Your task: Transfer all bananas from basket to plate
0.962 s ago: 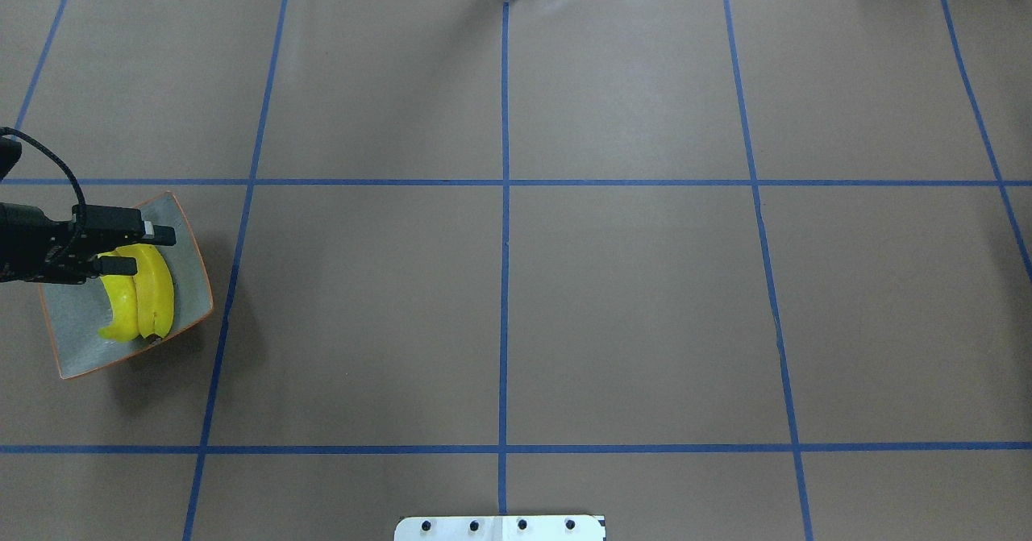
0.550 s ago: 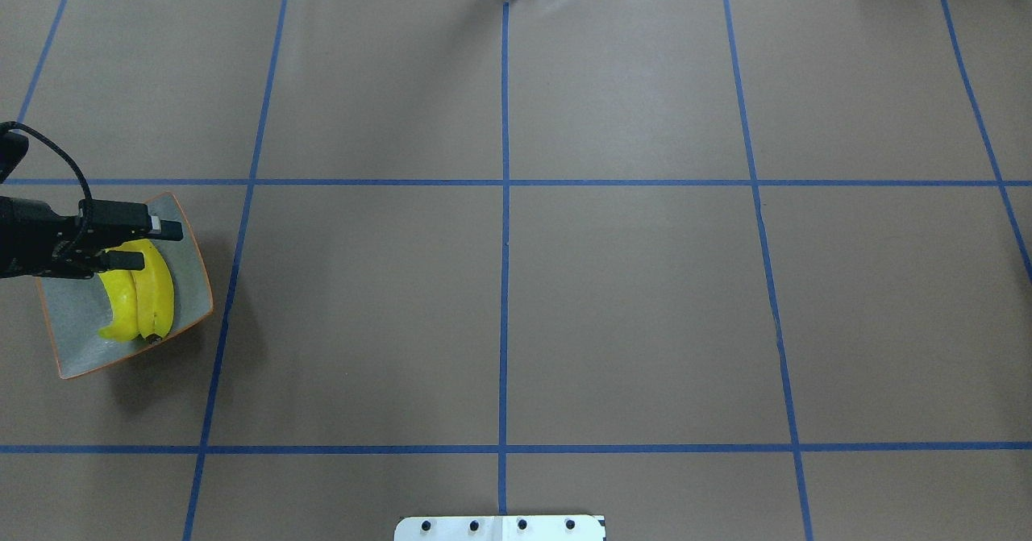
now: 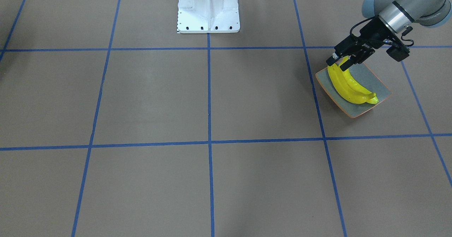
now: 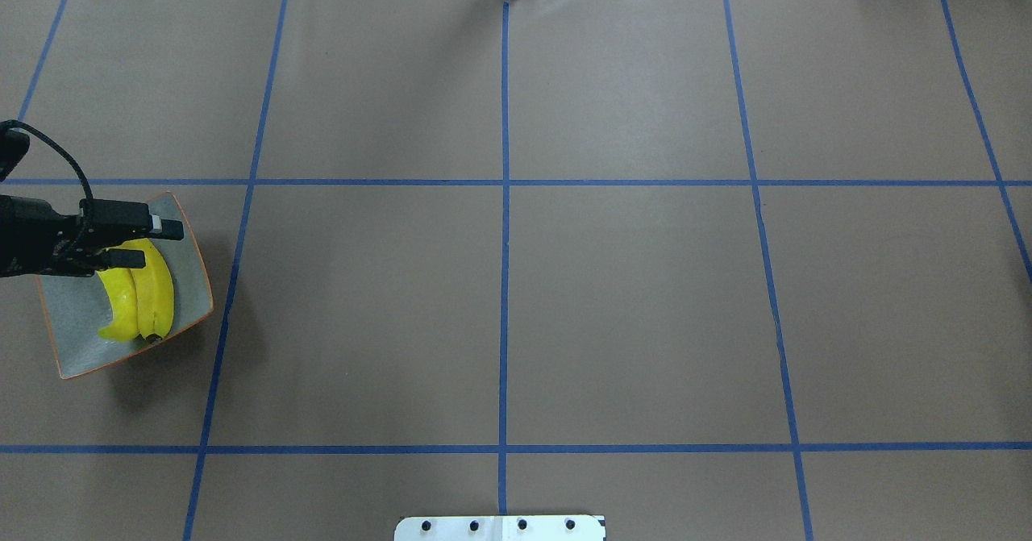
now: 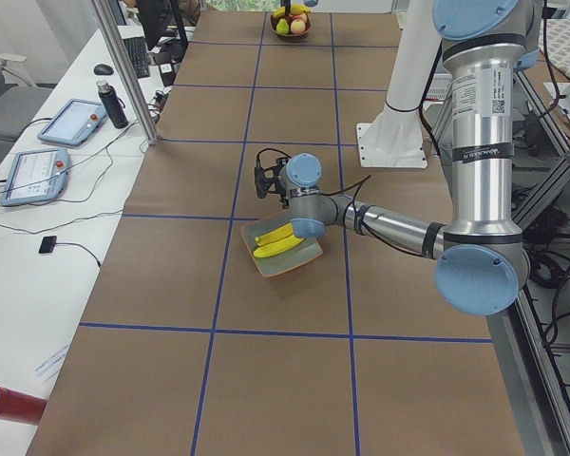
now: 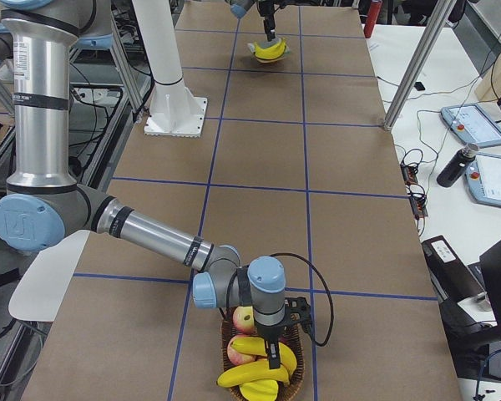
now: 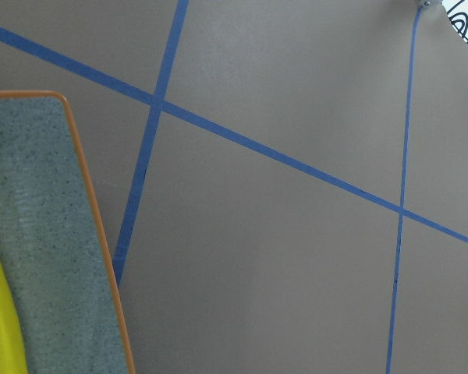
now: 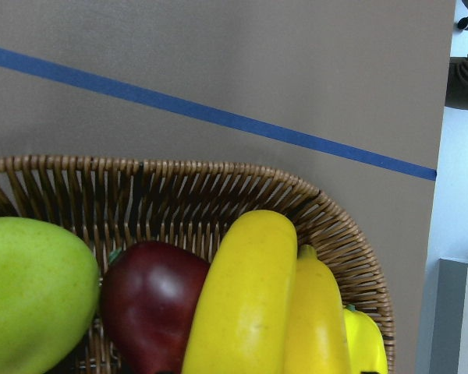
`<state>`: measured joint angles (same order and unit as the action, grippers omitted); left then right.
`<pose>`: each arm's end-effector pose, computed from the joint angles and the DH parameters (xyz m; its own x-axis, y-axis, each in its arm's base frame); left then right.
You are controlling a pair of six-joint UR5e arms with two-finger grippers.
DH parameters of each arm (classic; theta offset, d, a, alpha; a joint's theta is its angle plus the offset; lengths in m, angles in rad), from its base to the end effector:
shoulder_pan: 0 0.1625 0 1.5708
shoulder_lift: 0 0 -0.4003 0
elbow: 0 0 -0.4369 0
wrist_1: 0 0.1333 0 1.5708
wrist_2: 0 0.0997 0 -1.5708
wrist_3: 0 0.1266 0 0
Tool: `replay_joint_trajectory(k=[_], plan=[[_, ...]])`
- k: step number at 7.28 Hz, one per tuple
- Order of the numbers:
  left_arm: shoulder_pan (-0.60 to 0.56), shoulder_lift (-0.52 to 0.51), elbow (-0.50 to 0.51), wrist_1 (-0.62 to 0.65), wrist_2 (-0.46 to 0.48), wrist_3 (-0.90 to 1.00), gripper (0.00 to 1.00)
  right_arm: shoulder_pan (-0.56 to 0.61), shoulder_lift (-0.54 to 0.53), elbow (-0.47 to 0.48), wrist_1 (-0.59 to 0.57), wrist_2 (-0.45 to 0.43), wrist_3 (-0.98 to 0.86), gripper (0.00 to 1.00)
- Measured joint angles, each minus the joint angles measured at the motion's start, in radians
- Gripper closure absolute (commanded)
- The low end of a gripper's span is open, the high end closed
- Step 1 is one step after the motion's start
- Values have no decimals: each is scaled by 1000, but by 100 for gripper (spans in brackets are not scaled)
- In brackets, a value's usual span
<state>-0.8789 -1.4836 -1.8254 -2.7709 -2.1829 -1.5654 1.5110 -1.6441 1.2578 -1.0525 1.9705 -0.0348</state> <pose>0.2836 -0.4372 0.4118 0.1303 -0.1503 -0.9800 0.2705 0.9563 -0.1107 0.0546 -0.4937 0.8288 0.9139 -0.1405 0.3809 0.0911 0.9852 0.1450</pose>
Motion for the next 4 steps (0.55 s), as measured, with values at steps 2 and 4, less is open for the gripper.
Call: replay_joint_trajectory(k=[2,4], plan=[[-2,0,0,-1,0,3,0,-17,2,8,3,0,9,100],[-2,0,3,-1,0,4,0,-11,-2,23,4,-10,-37,100]])
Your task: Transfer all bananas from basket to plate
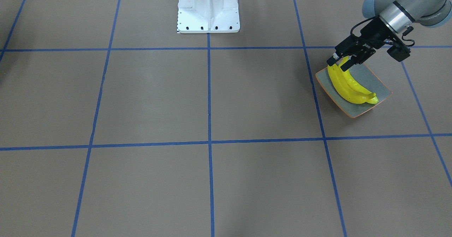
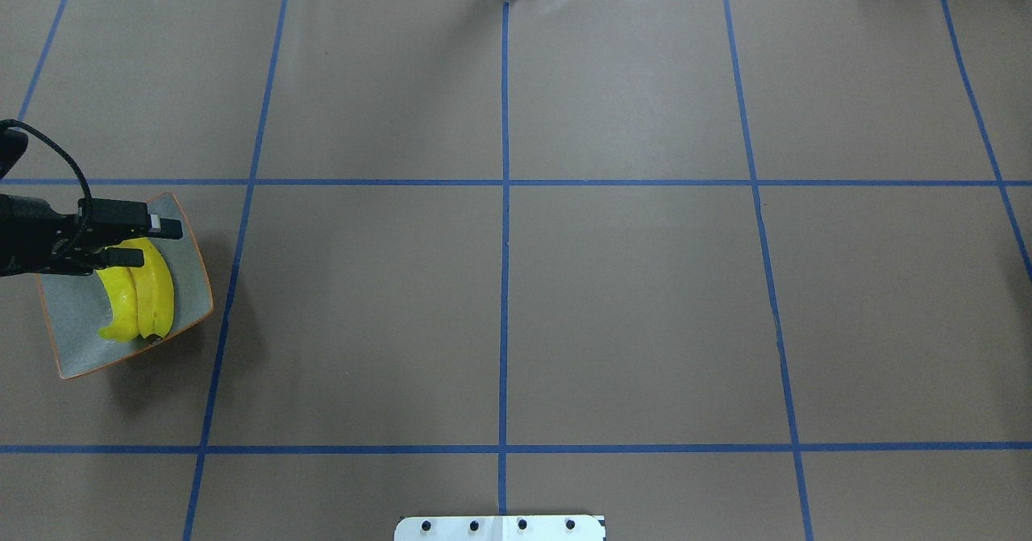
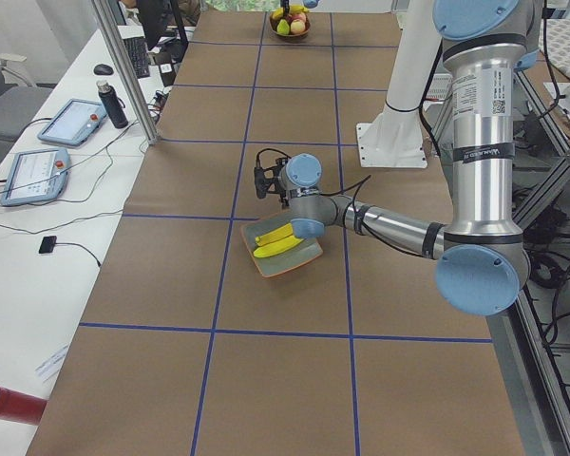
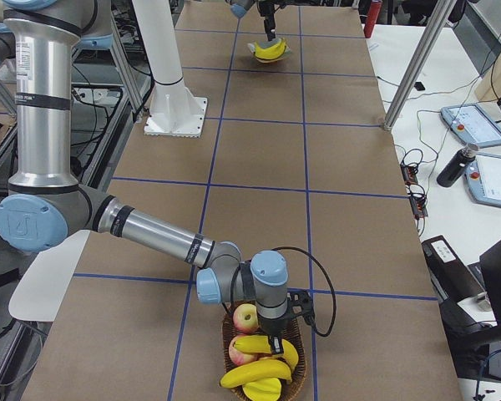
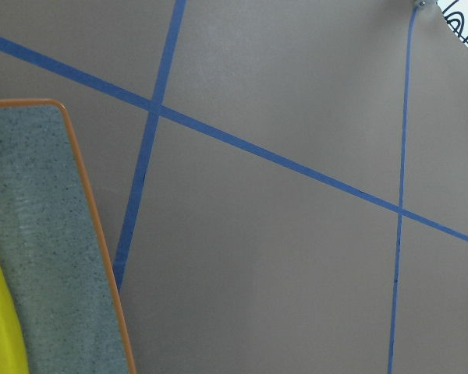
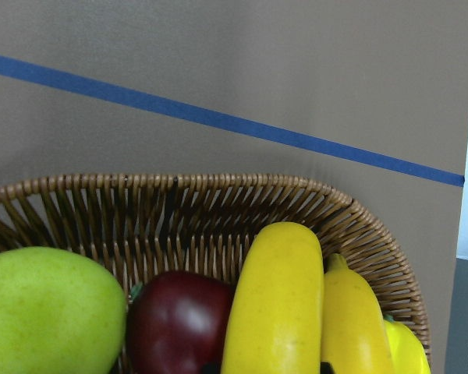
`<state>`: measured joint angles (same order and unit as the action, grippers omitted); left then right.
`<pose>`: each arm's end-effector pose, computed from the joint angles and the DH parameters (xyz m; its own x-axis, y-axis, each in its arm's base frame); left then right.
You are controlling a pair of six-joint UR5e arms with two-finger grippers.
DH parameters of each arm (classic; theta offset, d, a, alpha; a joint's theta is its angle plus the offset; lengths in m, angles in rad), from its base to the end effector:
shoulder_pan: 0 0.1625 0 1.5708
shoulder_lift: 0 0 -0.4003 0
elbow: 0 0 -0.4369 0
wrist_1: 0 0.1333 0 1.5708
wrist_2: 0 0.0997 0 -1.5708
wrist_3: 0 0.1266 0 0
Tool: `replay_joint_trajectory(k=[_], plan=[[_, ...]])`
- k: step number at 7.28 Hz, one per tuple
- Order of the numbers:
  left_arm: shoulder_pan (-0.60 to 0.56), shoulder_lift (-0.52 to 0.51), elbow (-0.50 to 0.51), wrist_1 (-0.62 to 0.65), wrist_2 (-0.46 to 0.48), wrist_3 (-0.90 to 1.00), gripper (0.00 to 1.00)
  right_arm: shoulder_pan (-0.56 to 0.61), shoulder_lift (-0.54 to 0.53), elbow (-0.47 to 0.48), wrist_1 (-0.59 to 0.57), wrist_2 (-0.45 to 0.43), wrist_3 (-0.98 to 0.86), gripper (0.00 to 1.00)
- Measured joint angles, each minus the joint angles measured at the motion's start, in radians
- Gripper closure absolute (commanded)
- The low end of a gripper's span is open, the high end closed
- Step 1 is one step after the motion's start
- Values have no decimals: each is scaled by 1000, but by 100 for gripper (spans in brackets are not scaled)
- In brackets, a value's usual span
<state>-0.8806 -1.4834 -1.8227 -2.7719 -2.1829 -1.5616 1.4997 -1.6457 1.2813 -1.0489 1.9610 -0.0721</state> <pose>0.2830 -0.4379 0.4132 0.1322 -0.1483 -0.9801 0.2718 0.9563 -0.1081 0.0498 -0.4999 0.8174 0.9108 -0.1959 0.3634 0.1361 0.9735 0.1835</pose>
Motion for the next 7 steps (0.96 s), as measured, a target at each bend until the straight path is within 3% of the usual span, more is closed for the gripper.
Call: replay_joint_trajectory(k=[3,5,7], plan=[[3,-8,6,2,0,0,0,52,33,45,-15,4,-27,100],[5,-39,13,4,1,-2,0,30,81,93,-20,74,154,100],[6,-76,33,5,1,-4,0,-90,107,223,-18,165,432,100]])
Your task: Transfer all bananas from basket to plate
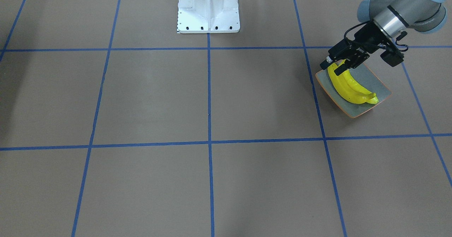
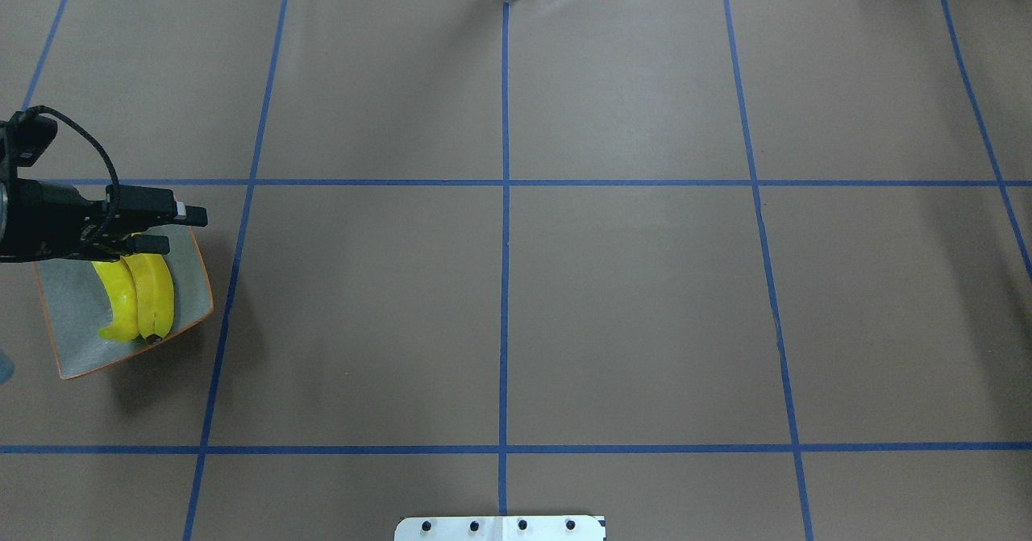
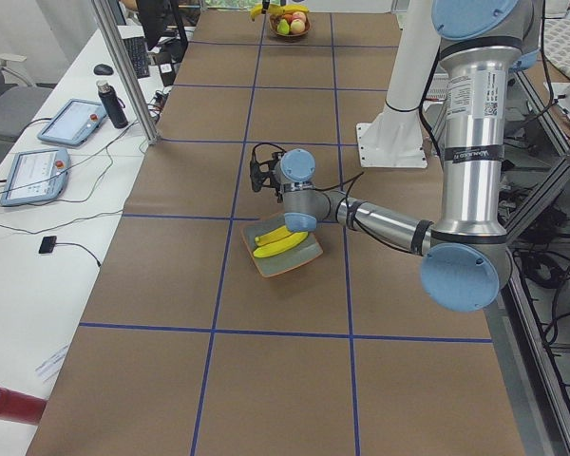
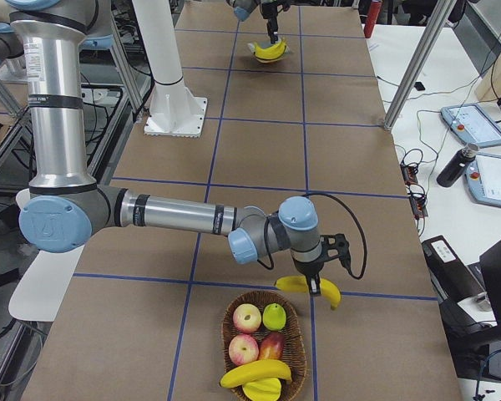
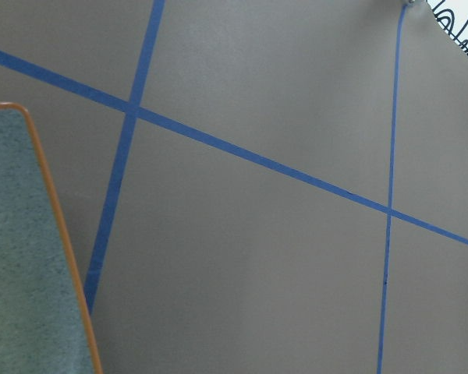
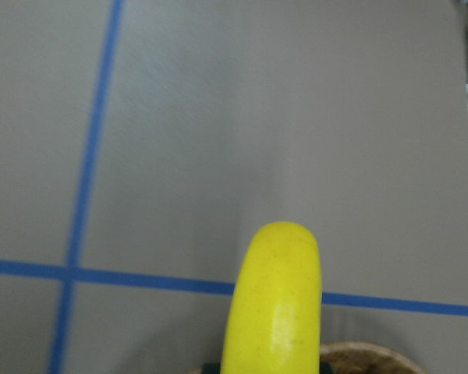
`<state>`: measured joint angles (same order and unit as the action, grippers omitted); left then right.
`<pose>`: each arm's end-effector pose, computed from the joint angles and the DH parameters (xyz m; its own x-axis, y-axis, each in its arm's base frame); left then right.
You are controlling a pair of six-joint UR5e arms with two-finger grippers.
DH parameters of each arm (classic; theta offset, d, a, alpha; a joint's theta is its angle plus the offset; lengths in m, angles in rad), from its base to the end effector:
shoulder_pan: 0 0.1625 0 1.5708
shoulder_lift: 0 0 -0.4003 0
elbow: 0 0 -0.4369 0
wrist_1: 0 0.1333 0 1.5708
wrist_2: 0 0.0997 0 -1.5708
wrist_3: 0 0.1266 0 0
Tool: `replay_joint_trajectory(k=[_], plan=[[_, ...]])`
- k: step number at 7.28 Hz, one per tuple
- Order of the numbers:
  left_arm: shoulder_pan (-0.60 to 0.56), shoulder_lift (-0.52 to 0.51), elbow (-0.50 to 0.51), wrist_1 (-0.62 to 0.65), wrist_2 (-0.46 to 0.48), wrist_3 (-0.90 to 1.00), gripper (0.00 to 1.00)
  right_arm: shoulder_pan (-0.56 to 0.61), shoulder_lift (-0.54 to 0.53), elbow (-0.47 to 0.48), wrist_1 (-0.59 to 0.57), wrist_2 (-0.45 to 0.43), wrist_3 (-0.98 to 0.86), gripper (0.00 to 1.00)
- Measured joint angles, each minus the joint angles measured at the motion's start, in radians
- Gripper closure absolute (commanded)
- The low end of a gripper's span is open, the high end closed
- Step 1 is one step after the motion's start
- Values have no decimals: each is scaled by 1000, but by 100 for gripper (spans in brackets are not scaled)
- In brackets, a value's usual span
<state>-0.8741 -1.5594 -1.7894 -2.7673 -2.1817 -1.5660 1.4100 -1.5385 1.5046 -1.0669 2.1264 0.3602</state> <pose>0.3011 -0.4545 0.3918 0.1080 -0.1229 -0.9865 0.2648 0.9600 -0.0907 -0.0283 -0.5903 0.6281 0.7993 -0.0378 0.5997 -0.1485 0.9546 0.2581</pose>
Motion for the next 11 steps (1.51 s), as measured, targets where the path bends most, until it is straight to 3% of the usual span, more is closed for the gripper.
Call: replay_joint_trajectory(k=[3,5,7,9,11], plan=[[2,-60,30,0,-1,-8,0,-305,137,188,0,-21,586,100],[8,-137,40,0,-2,-10,0,-519,295,219,-3,-176,903,100],[14,-238,44,2,-3,-11,0,-719,462,216,-11,-415,1182,100],[28,-315,49,3,-3,-12,0,-842,566,215,-13,-585,1405,100],[54,-350,51,3,-4,-11,0,-931,637,217,-14,-690,1559,100]])
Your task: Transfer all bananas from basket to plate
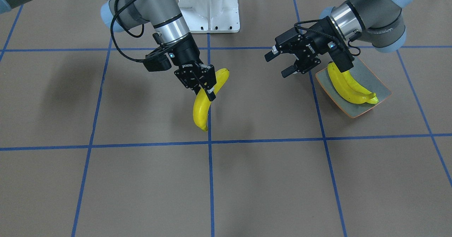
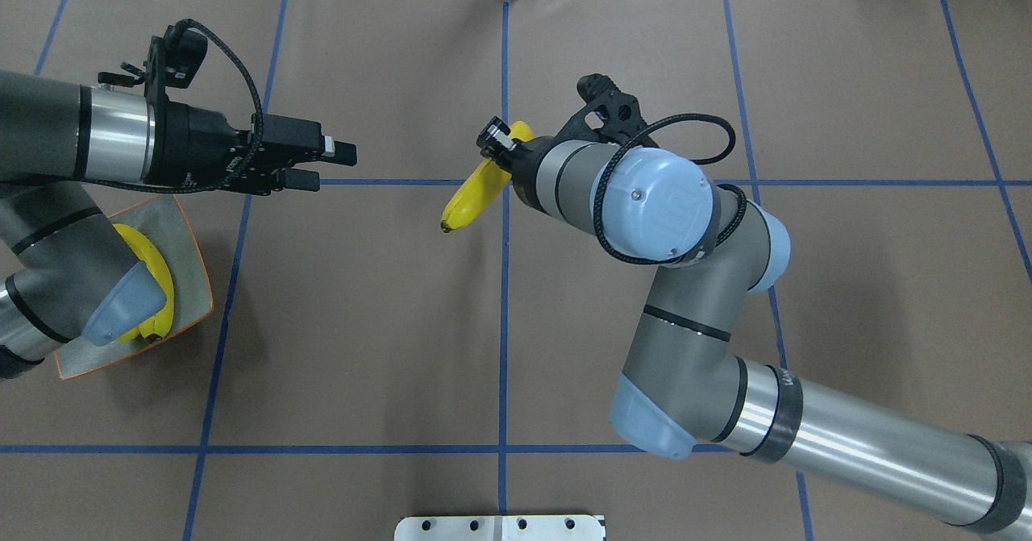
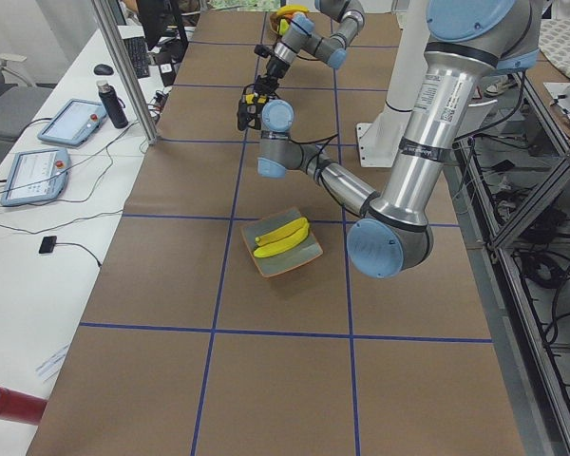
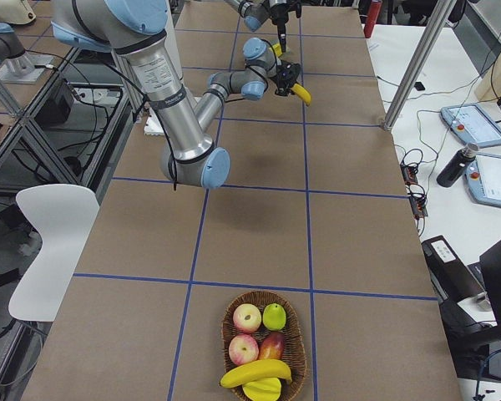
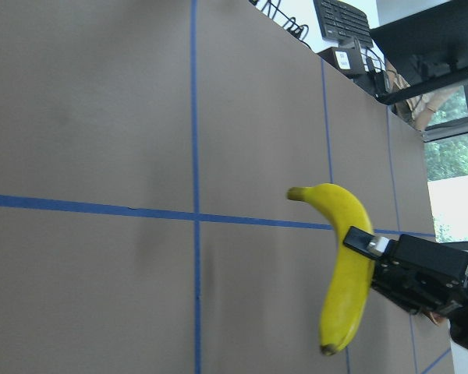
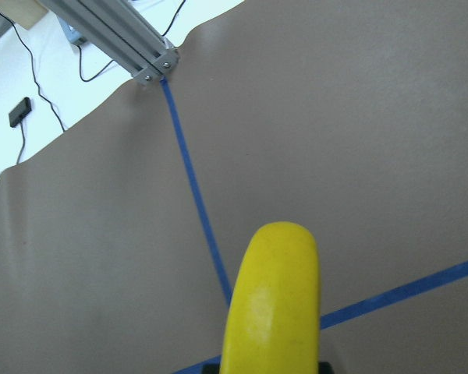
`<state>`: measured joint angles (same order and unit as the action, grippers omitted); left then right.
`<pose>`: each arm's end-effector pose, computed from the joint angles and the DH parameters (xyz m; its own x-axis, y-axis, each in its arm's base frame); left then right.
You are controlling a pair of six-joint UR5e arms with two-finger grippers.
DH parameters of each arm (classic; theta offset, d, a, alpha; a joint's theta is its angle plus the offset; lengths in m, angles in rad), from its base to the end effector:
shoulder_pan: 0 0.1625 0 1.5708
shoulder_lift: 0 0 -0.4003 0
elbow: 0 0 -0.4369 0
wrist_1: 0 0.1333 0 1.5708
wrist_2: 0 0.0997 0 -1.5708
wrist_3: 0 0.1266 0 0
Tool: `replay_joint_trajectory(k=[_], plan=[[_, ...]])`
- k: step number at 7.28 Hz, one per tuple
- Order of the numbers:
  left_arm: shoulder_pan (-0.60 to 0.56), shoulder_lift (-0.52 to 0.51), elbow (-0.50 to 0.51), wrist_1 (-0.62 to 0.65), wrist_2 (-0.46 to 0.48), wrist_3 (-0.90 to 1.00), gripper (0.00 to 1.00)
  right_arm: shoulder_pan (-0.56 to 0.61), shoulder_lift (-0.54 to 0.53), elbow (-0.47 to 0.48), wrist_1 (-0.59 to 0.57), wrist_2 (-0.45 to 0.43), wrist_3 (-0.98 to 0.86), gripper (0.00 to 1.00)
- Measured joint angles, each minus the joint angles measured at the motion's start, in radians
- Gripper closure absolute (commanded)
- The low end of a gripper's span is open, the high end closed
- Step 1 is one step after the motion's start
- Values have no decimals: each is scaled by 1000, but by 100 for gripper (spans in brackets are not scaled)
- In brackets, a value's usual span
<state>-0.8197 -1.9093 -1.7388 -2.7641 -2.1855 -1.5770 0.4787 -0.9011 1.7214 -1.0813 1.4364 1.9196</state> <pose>0.3686 -0.4832 0.2160 -0.0891 0.0880 -0.9921 0.2063 0.9761 0.0681 -0.5462 -0.4528 0.0929 0.0200 0.3919 0.9198 -0.6152 0.7300 -0.2977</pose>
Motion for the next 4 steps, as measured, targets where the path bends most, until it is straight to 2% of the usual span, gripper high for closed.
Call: replay_joint_trajectory(k=[2,4], plan=[[17,-7,-2,-2,0,1,0,-55,56,4,0,-46,49,100],[37,-6,-8,-6,-2,8,0,-76,92,5,1,-56,58,100]])
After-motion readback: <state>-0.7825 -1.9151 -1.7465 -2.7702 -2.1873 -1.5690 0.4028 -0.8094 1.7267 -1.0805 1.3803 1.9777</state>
